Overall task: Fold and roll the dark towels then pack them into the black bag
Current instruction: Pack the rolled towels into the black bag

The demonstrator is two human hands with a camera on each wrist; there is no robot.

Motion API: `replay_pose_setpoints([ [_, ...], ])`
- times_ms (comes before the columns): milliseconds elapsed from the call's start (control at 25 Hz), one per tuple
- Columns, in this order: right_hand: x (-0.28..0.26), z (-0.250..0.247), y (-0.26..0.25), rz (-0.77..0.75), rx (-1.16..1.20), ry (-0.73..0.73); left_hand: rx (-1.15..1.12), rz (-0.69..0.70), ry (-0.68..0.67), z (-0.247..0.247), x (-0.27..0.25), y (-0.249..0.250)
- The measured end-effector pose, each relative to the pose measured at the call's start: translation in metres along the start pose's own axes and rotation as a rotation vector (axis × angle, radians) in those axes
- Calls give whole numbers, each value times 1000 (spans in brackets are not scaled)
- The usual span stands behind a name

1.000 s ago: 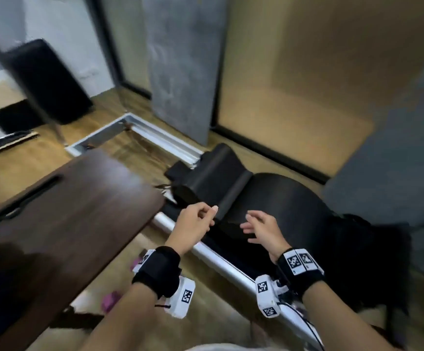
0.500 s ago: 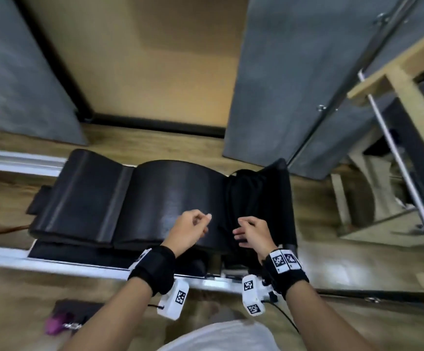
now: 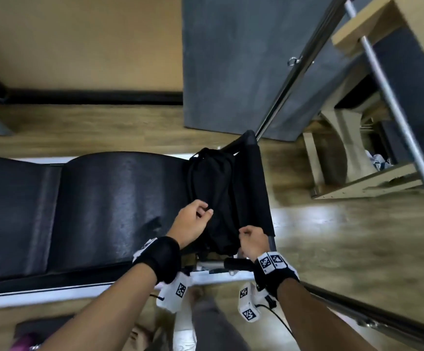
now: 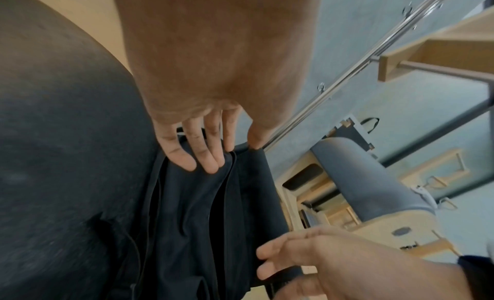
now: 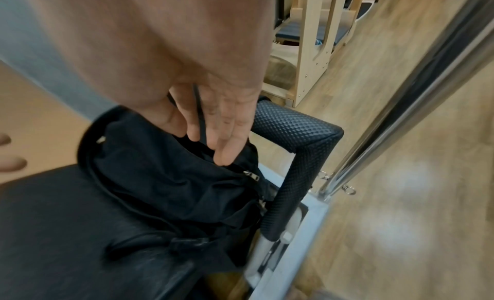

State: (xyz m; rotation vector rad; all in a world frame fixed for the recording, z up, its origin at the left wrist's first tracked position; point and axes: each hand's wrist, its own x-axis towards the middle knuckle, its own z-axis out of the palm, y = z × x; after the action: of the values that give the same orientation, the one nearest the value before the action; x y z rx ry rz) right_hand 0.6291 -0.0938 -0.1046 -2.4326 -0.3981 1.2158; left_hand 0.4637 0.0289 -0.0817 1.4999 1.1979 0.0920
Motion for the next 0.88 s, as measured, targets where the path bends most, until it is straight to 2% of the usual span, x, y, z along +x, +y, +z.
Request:
replay_pose_setpoints([
  [160, 53, 15, 24, -15, -170, -109, 155, 88, -100, 24, 83, -6],
  [280, 85, 31, 36, -99, -272, -188, 314, 189, -210, 39, 148, -10],
  [400, 102, 45, 45, -135, -339, -258, 465, 250, -302, 43, 197, -12],
  [480, 108, 51, 51, -141, -405, -267, 657, 304, -335, 44, 221, -13],
  [600, 108, 54, 55, -145, -540, -203, 1102, 351, -247, 43, 236, -15],
  [680, 100, 52, 52, -166, -616, -142, 1281, 346, -137, 43, 233, -16],
  [800, 84, 48, 36, -181, -666, -28, 1303, 336, 27, 36, 219, -12],
  [880, 71, 44, 23, -182, -643, 3, 1242, 257, 109, 25, 206, 0],
])
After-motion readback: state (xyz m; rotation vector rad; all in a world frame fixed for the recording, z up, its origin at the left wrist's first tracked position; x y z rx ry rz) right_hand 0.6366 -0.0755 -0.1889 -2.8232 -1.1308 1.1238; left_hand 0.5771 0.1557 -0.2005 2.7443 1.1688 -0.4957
